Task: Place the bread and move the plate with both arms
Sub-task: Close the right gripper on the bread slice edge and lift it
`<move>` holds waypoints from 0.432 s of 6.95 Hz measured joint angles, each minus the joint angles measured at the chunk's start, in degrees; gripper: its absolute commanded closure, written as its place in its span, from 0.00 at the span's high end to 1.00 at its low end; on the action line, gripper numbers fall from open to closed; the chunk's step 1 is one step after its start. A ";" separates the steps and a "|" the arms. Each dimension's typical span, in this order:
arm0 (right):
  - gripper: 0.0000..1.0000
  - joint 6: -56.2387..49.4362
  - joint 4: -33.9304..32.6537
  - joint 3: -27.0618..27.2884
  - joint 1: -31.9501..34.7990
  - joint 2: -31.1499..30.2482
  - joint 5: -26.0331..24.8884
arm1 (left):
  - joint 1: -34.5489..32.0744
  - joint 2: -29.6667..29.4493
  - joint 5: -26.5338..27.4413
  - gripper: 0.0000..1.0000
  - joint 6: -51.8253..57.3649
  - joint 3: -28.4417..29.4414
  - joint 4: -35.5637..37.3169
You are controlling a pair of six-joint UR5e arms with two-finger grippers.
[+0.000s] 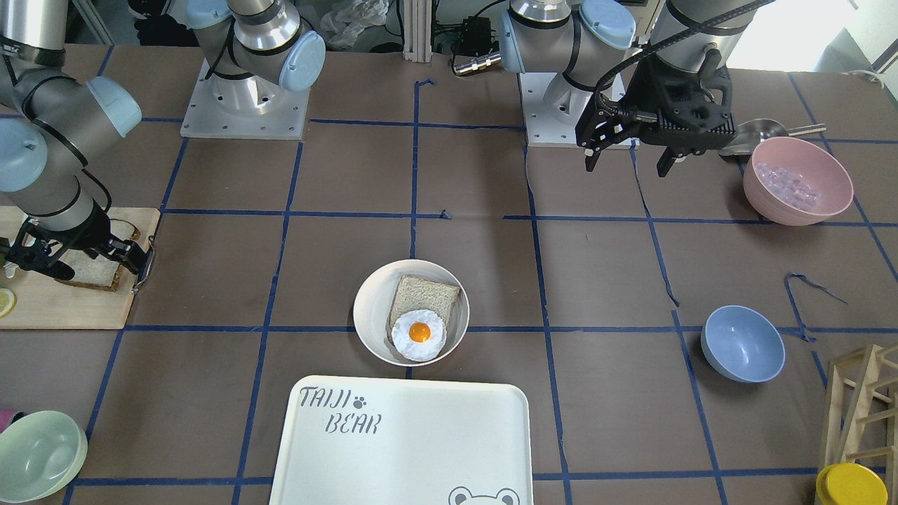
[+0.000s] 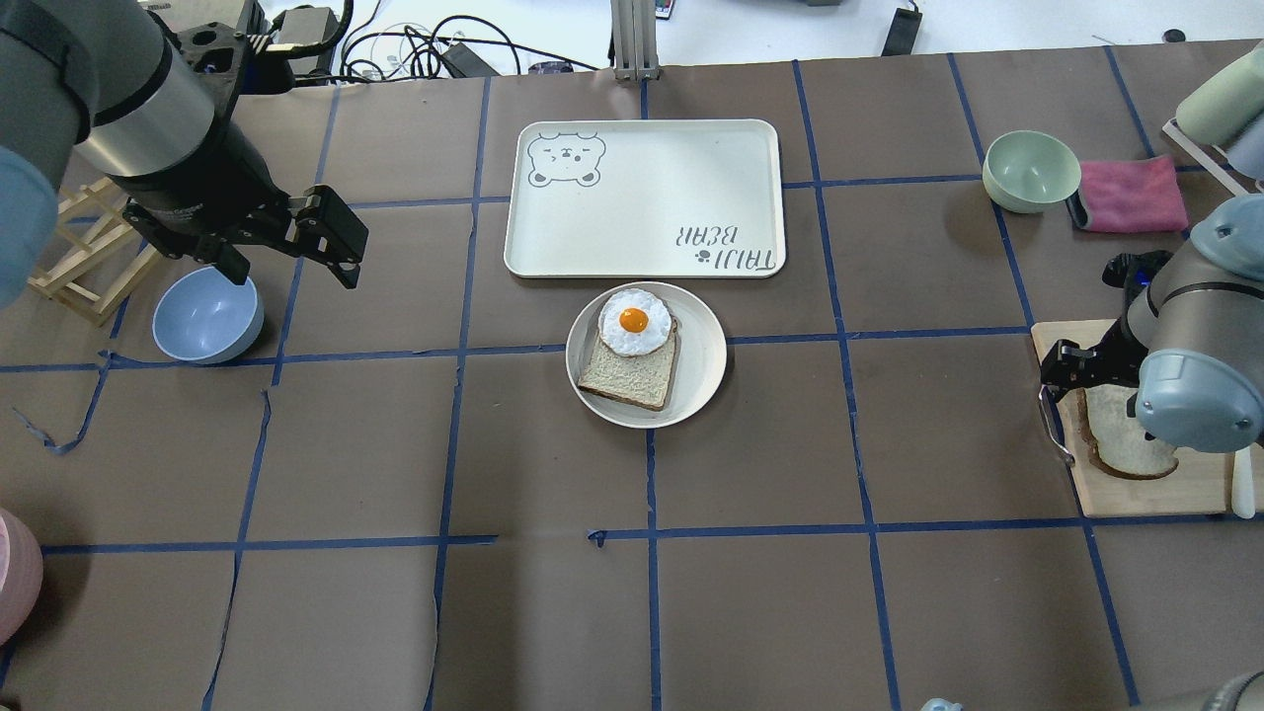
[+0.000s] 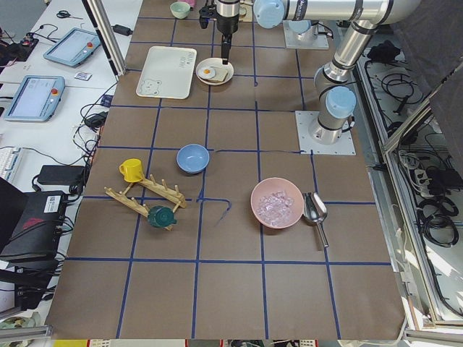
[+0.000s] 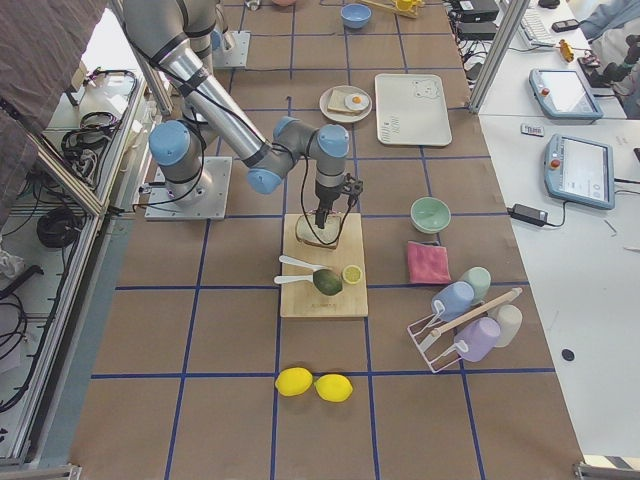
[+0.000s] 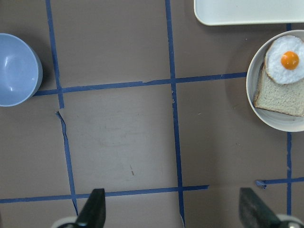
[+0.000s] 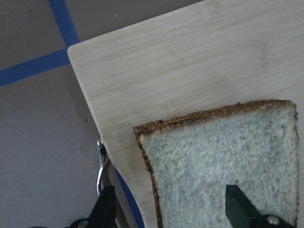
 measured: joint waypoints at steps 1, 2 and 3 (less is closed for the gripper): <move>0.42 0.04 0.07 0.02 0.00 0.03 -0.27 | 0.00 -0.11 -0.02 1.00 0.00 0.00 0.05; 0.29 0.00 0.24 0.03 0.00 0.05 -0.83 | 0.00 -0.06 0.00 1.00 0.01 0.00 0.08; 0.18 -0.02 0.40 0.03 0.00 0.06 -1.37 | 0.00 0.02 0.01 1.00 0.00 0.00 0.12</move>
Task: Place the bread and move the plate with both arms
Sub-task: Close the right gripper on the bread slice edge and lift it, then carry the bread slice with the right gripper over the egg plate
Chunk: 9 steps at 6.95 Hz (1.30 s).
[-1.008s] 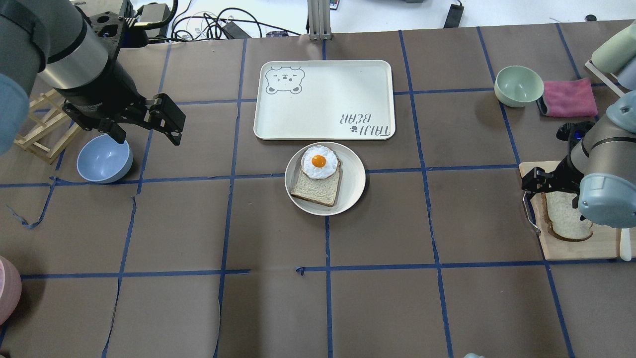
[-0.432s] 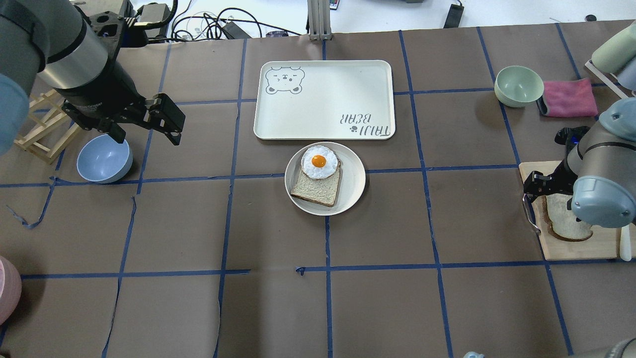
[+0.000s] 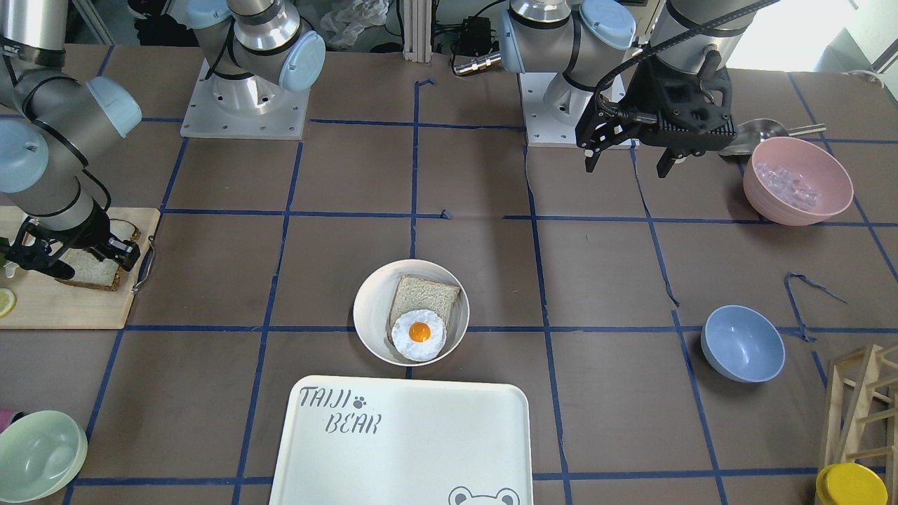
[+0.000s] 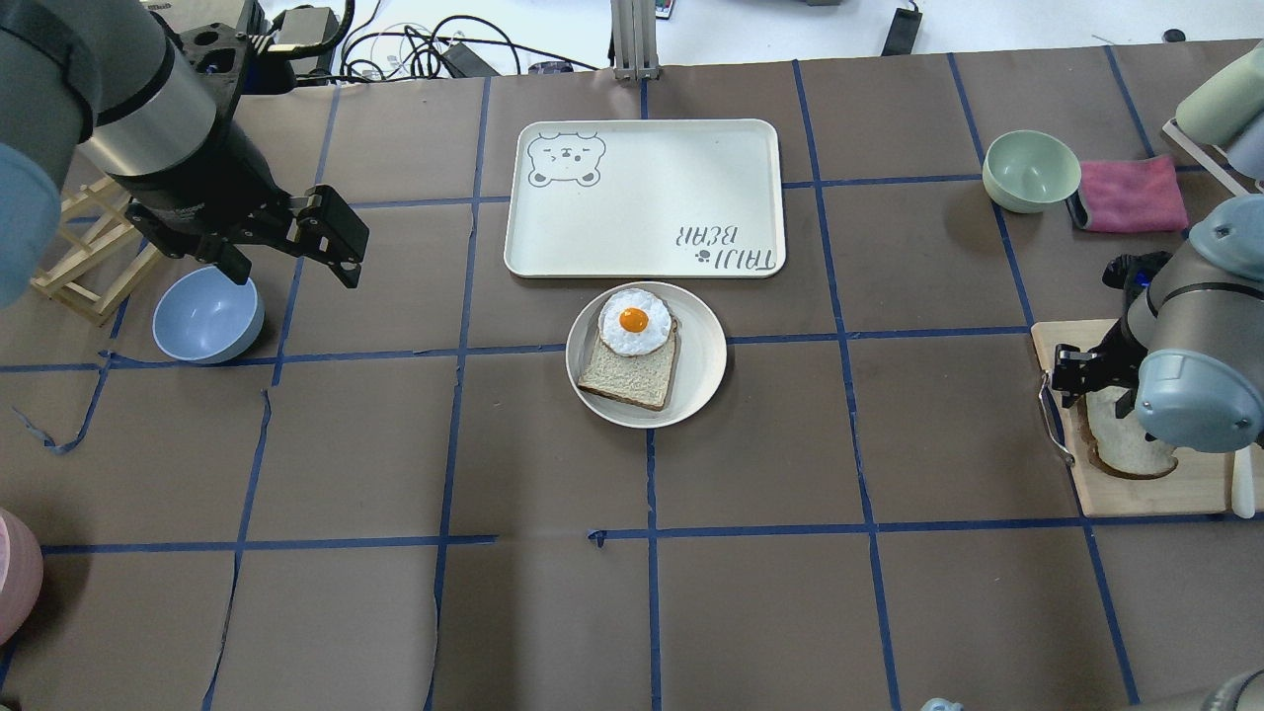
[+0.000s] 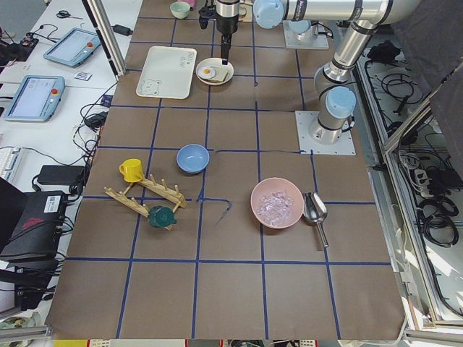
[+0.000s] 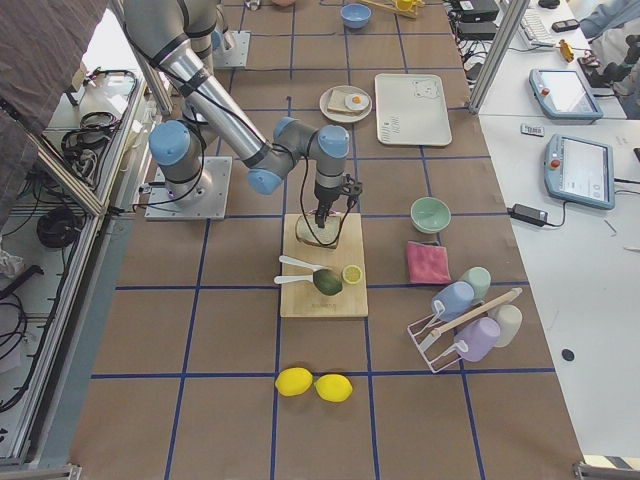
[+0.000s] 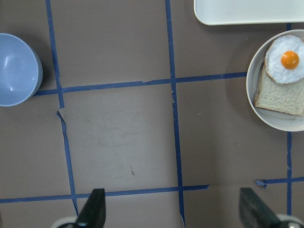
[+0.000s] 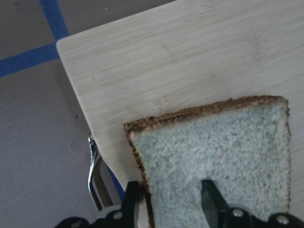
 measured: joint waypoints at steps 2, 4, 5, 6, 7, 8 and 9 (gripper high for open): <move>0.00 0.37 0.16 0.10 0.01 -0.01 -0.32 | 0.00 0.05 0.01 1.00 0.04 0.00 -0.11; 0.00 0.81 0.69 0.10 0.10 -0.25 -0.40 | 0.00 0.09 0.01 1.00 0.27 0.01 -0.22; 0.00 1.21 1.39 -0.02 0.19 -0.57 -0.48 | 0.02 0.12 0.01 1.00 0.78 0.05 -0.21; 0.00 1.46 1.71 -0.19 0.33 -1.00 -0.55 | 0.06 0.14 0.01 1.00 1.10 0.08 -0.20; 0.00 1.84 1.87 -0.25 0.51 -1.81 -0.72 | 0.07 0.15 0.01 1.00 1.22 0.08 -0.17; 0.00 2.36 2.50 -0.35 0.70 -3.18 -0.98 | 0.08 0.15 0.03 1.00 1.26 0.07 -0.16; 0.00 2.93 4.32 -0.94 1.16 -4.97 -1.12 | 0.09 0.15 0.07 1.00 1.27 0.04 -0.17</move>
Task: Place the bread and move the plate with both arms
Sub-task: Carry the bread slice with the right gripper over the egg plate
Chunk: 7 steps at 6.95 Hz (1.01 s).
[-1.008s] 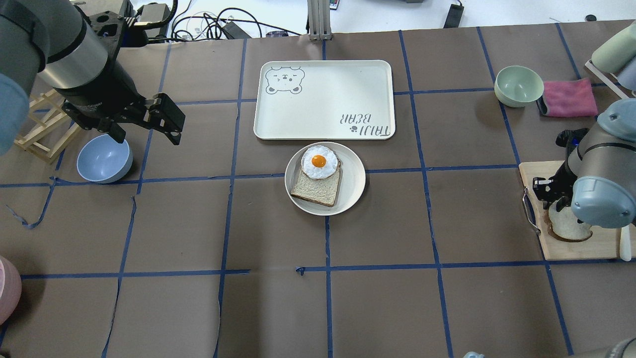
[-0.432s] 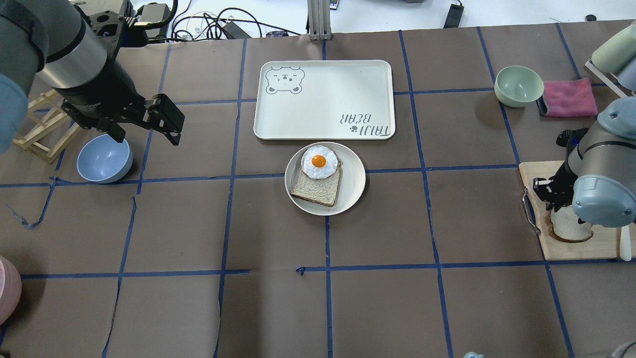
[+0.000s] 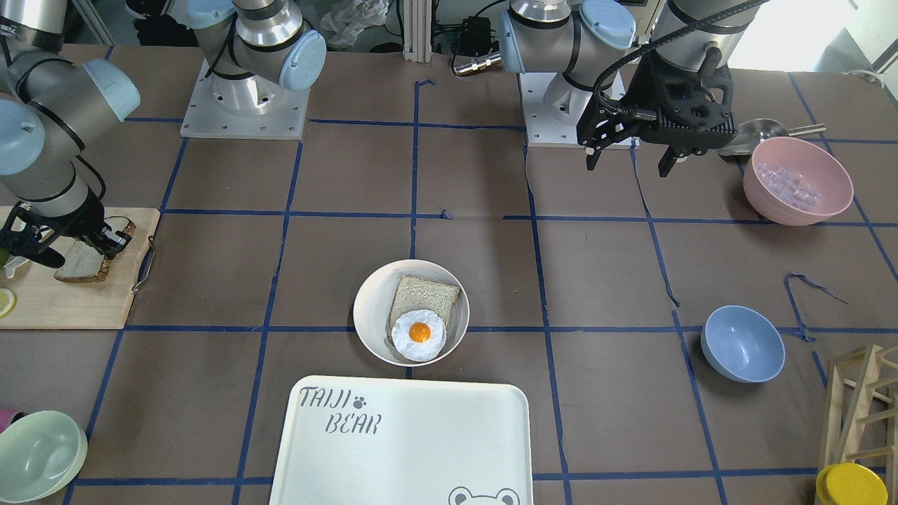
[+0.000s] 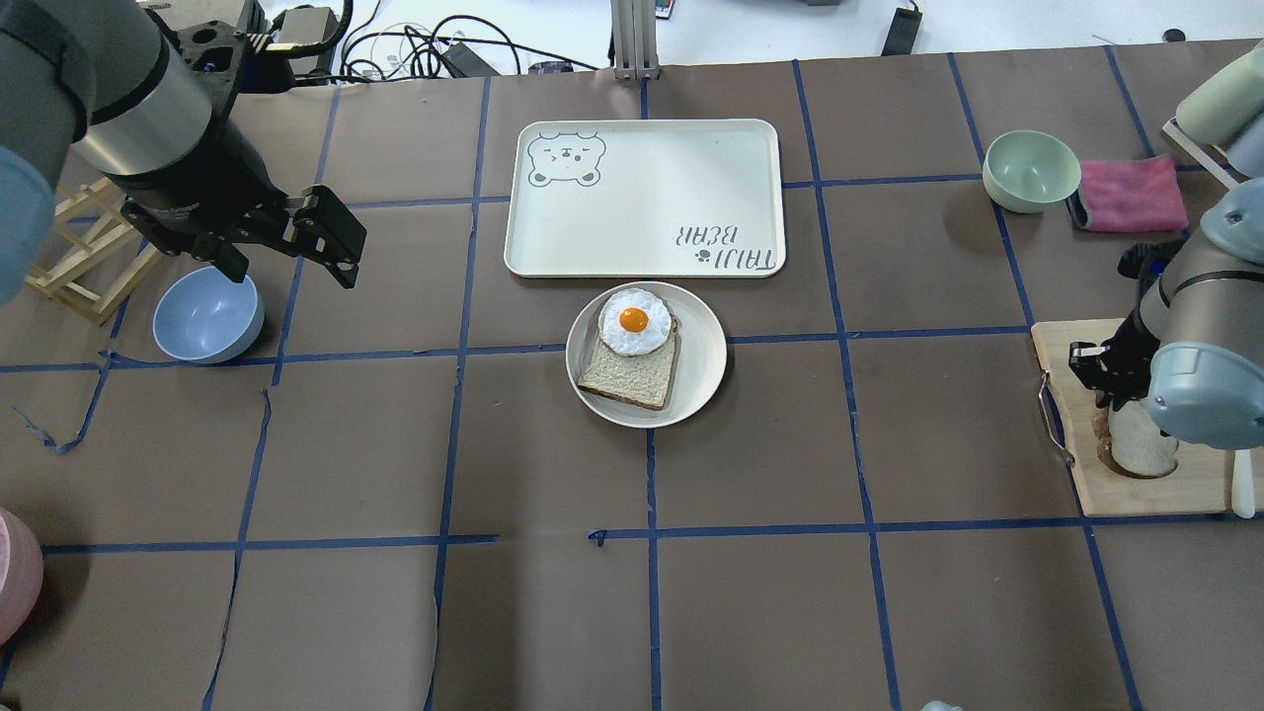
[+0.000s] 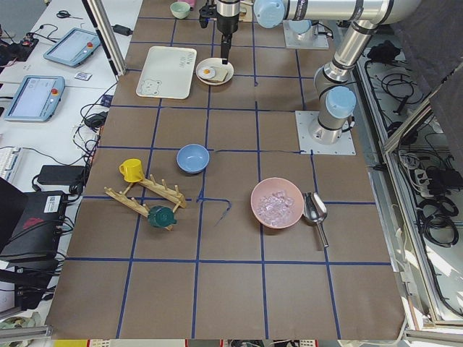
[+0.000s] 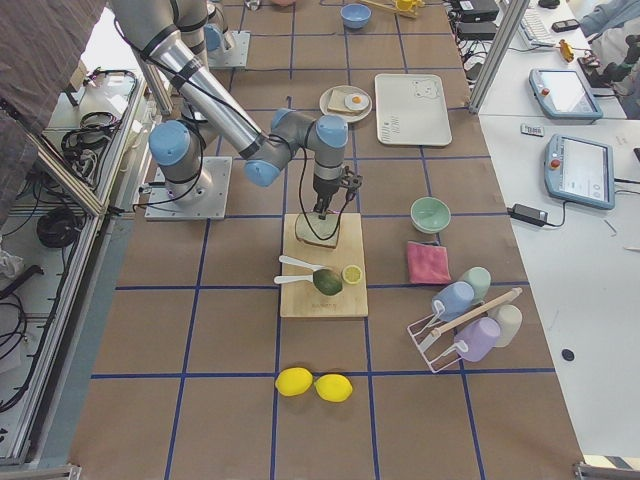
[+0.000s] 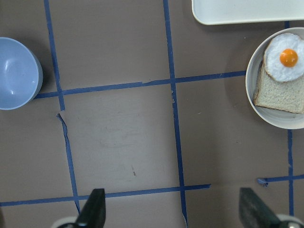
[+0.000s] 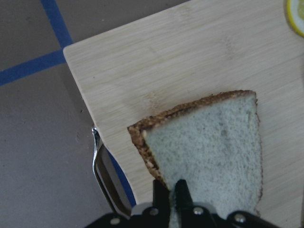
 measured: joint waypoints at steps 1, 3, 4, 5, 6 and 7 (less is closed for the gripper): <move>0.00 1.10 3.68 -1.95 1.32 -1.77 -0.60 | 0.00 0.00 0.02 1.00 0.00 -0.01 -0.02; 0.00 4.58 17.52 -11.78 6.87 -3.93 -2.42 | 0.00 0.00 0.03 1.00 0.04 -0.01 -0.02; 0.00 6.74 25.15 -18.18 10.88 -3.94 -2.68 | 0.00 0.00 0.03 1.00 0.03 -0.03 -0.02; 0.00 9.60 29.90 -23.60 16.43 -3.09 -2.76 | 0.00 -0.01 0.03 1.00 0.01 -0.04 -0.02; 0.00 13.61 31.58 -27.67 23.11 -1.00 -2.61 | 0.00 -0.05 0.03 1.00 0.01 -0.04 -0.02; 0.00 18.61 31.70 -30.25 29.43 1.82 -1.94 | 0.00 -0.08 0.01 1.00 0.01 -0.04 0.00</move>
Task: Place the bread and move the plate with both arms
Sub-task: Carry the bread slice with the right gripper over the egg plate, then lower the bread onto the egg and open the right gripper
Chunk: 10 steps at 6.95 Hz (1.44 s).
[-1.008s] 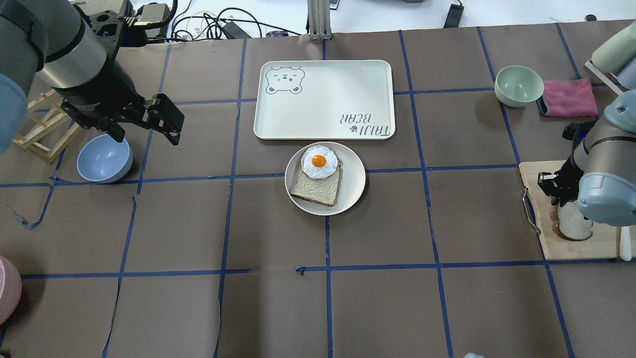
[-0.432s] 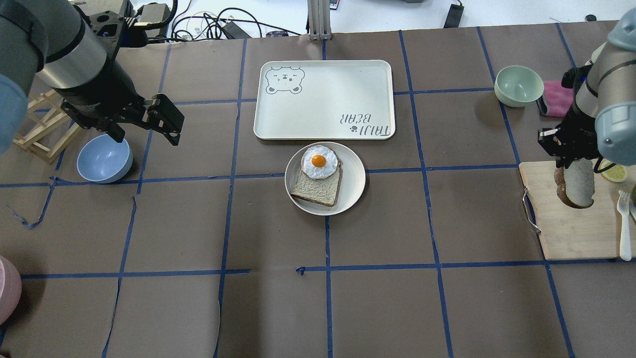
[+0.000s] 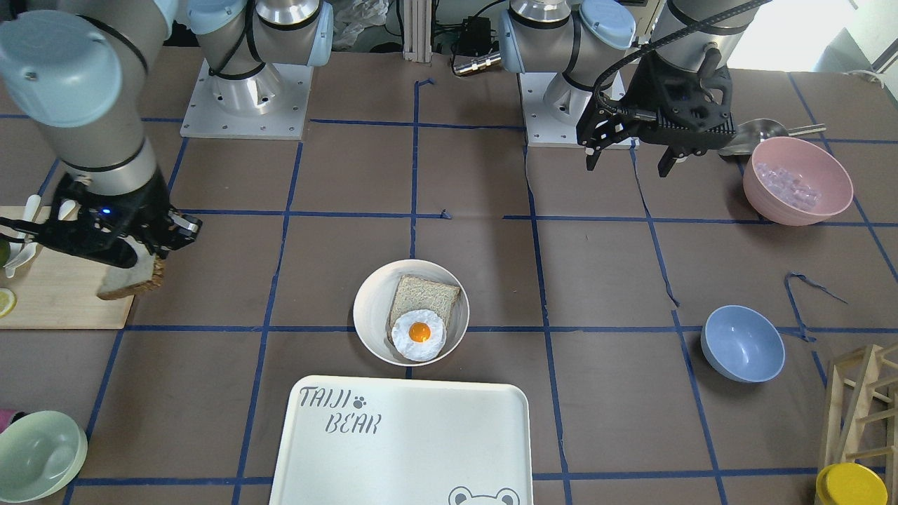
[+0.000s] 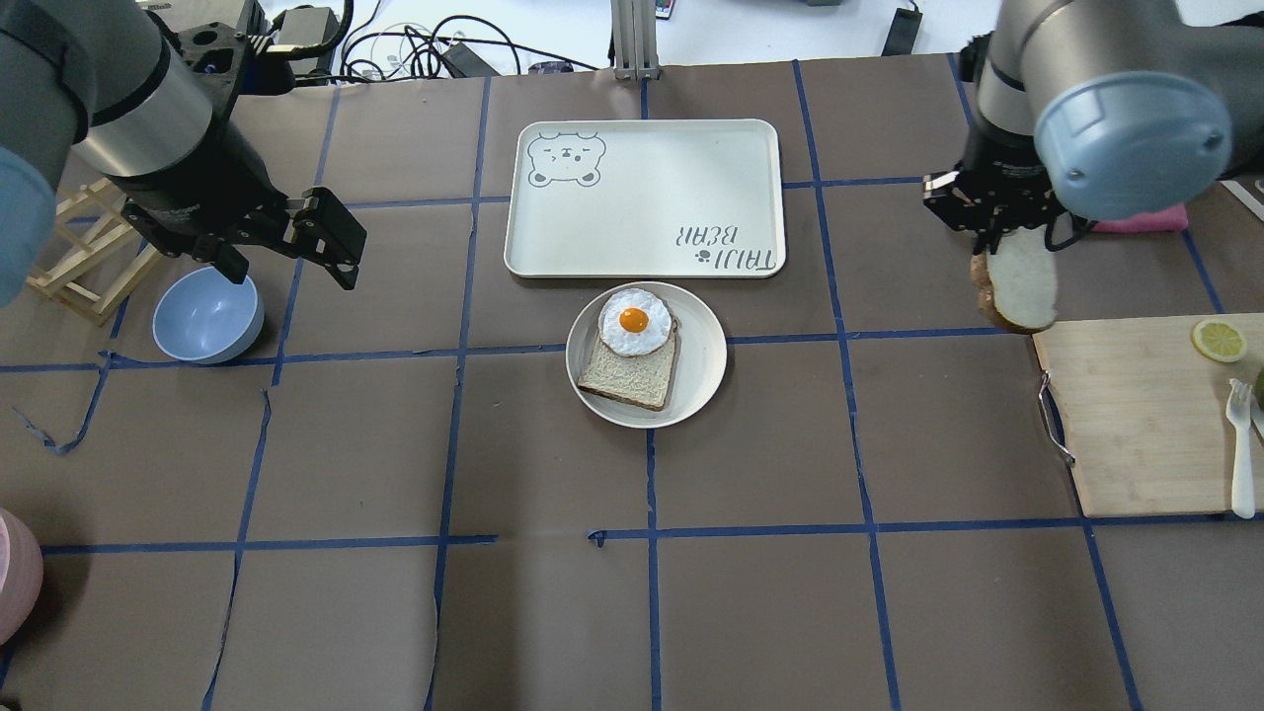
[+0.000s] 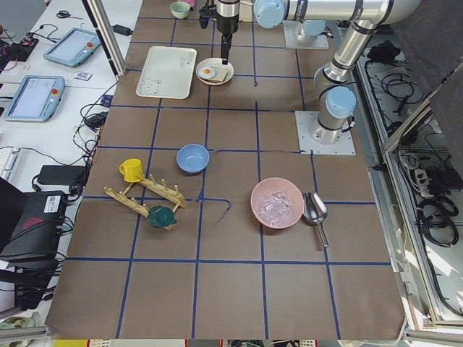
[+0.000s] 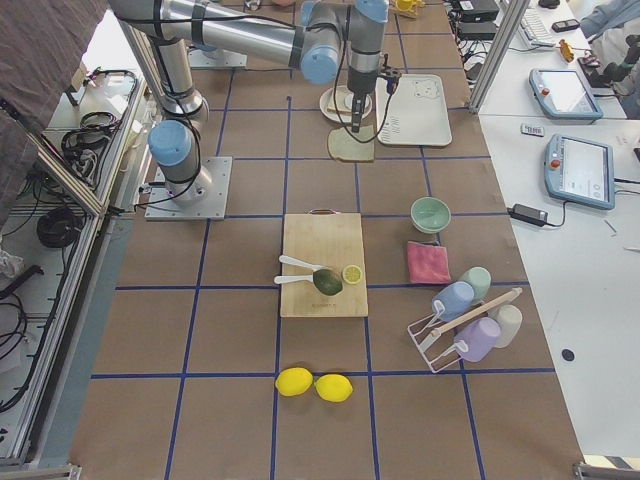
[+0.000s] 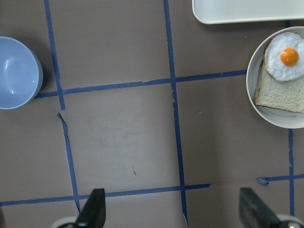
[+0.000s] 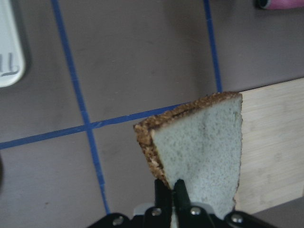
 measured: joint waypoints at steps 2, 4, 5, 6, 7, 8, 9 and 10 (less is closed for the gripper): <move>0.00 8.21 -4.84 -1.51 9.70 5.39 4.15 | -0.06 -0.77 -0.20 1.00 0.00 0.15 0.60; 0.00 15.92 -10.92 -2.11 17.44 10.61 5.68 | -0.08 -1.27 -0.75 1.00 -0.92 0.36 1.43; 0.00 20.69 -14.39 -2.76 20.92 13.26 6.37 | -0.09 -1.46 -0.93 1.00 -1.31 0.22 1.52; 0.00 24.32 -17.54 -3.61 23.08 16.01 7.86 | -0.11 -1.76 -1.00 1.00 -1.80 0.08 1.55; 0.00 27.65 -20.95 -4.51 24.80 18.95 9.38 | -0.14 -2.03 -1.02 1.00 -2.42 0.04 1.54; 0.00 30.19 -23.70 -5.41 26.30 21.38 10.16 | -0.16 -2.22 -1.03 1.00 -2.93 -0.02 1.53; 0.00 31.43 -24.75 -6.09 27.04 22.59 10.24 | -0.17 -2.39 -1.06 1.00 -3.15 -0.05 1.55; 0.00 31.76 -24.37 -6.35 27.29 22.86 9.85 | -0.17 -2.57 -1.09 1.00 -3.22 -0.06 1.56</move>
